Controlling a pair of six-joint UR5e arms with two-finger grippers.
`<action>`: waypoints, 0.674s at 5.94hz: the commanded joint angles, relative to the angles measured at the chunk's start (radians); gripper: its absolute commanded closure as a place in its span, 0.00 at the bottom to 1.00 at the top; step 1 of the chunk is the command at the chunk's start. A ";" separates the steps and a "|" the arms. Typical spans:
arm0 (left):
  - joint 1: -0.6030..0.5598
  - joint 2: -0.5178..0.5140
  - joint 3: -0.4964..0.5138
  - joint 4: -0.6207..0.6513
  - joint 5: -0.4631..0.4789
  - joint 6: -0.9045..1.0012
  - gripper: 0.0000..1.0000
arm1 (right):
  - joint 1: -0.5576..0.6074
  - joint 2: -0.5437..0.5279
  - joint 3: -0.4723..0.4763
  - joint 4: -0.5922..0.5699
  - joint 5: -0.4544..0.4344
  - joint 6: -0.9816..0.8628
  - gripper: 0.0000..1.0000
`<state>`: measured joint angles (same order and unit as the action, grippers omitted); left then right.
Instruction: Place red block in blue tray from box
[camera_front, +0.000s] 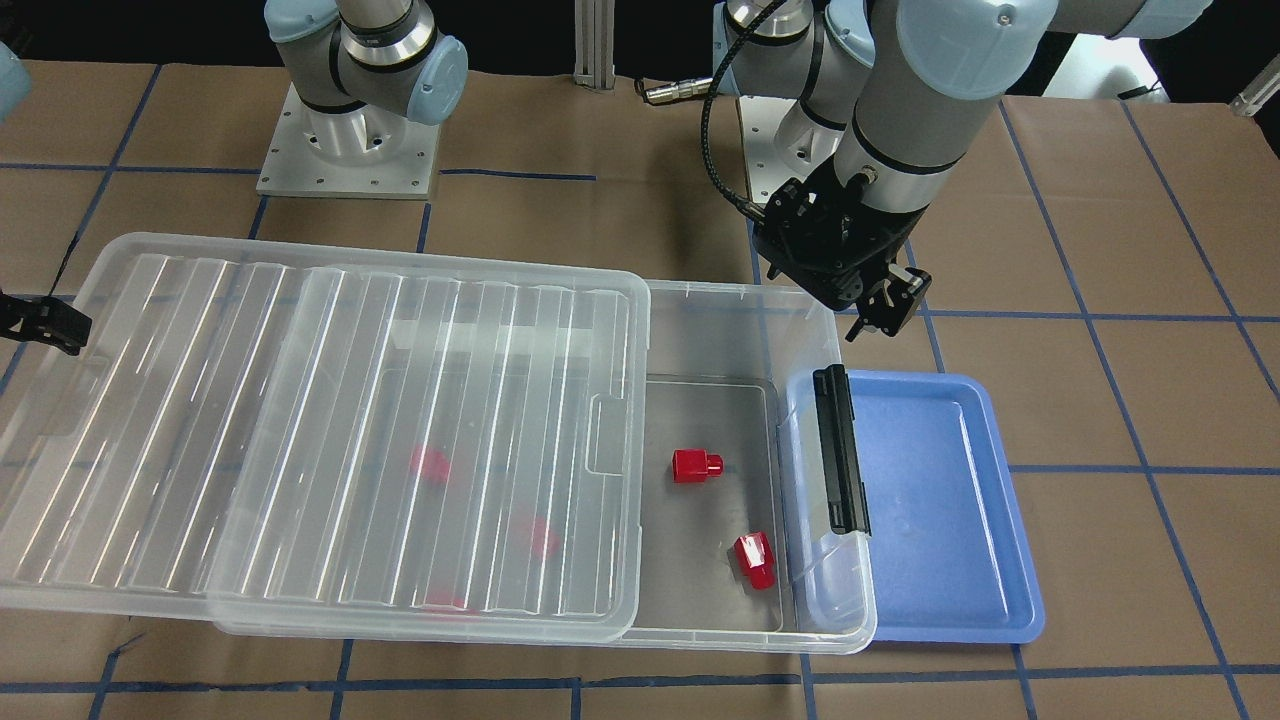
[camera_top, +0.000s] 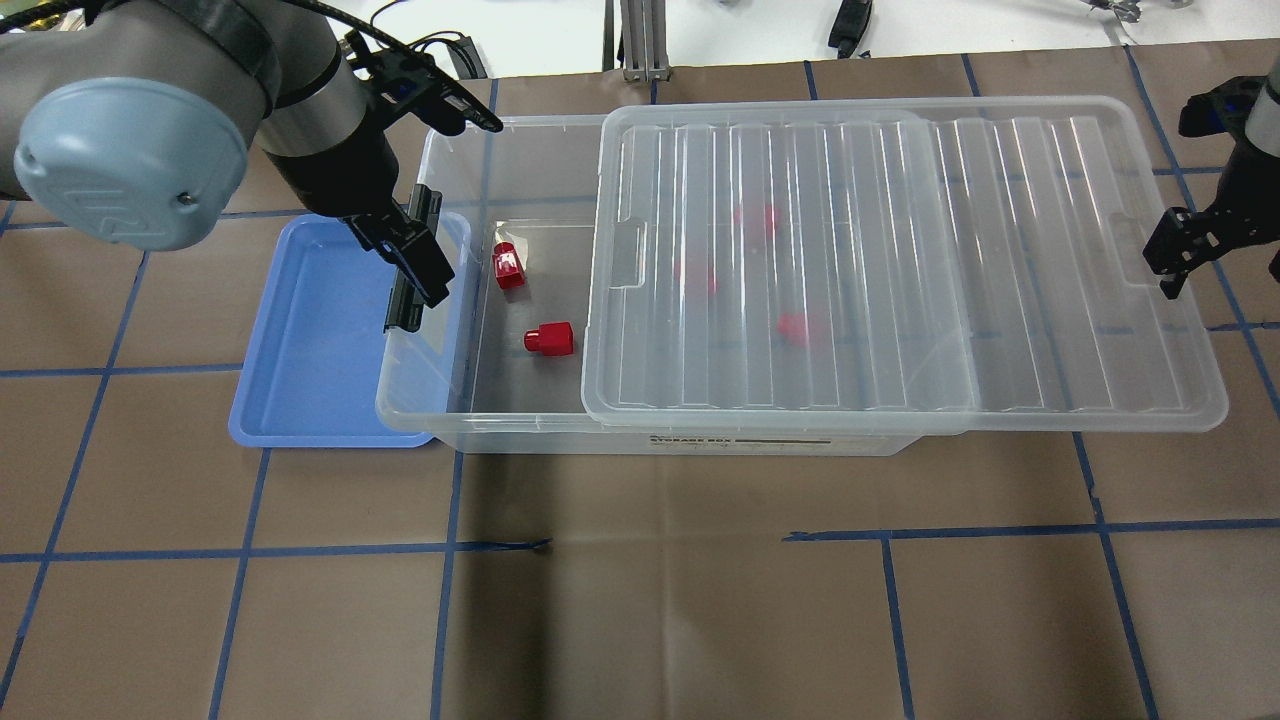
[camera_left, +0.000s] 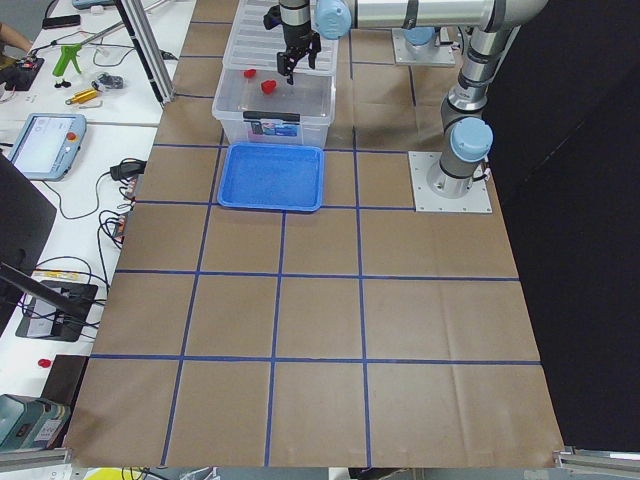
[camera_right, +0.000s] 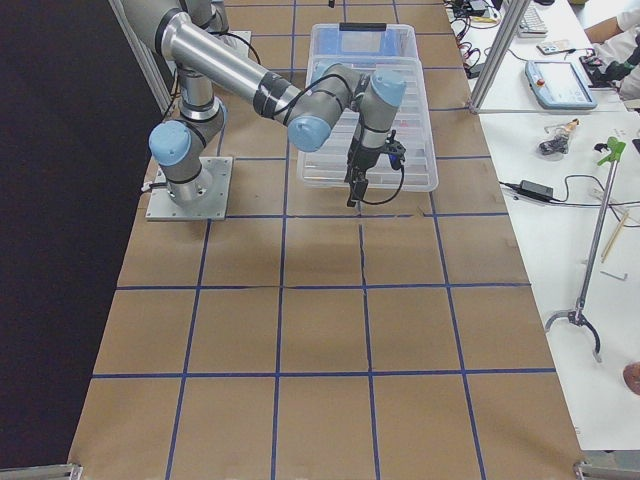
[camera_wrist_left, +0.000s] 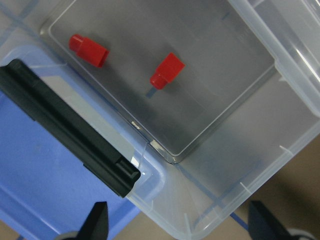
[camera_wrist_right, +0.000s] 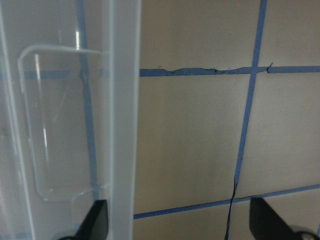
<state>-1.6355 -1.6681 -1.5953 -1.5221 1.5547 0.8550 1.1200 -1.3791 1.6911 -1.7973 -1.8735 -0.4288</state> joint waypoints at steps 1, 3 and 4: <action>-0.012 -0.036 -0.024 0.063 -0.007 0.430 0.02 | -0.052 0.002 -0.004 -0.049 -0.032 -0.083 0.00; -0.055 -0.091 -0.044 0.188 -0.007 0.529 0.03 | -0.052 -0.001 -0.008 -0.056 -0.055 -0.085 0.00; -0.081 -0.151 -0.057 0.291 -0.013 0.527 0.03 | -0.052 -0.003 -0.008 -0.053 -0.056 -0.084 0.00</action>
<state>-1.6930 -1.7699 -1.6406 -1.3212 1.5460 1.3717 1.0683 -1.3812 1.6835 -1.8508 -1.9269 -0.5121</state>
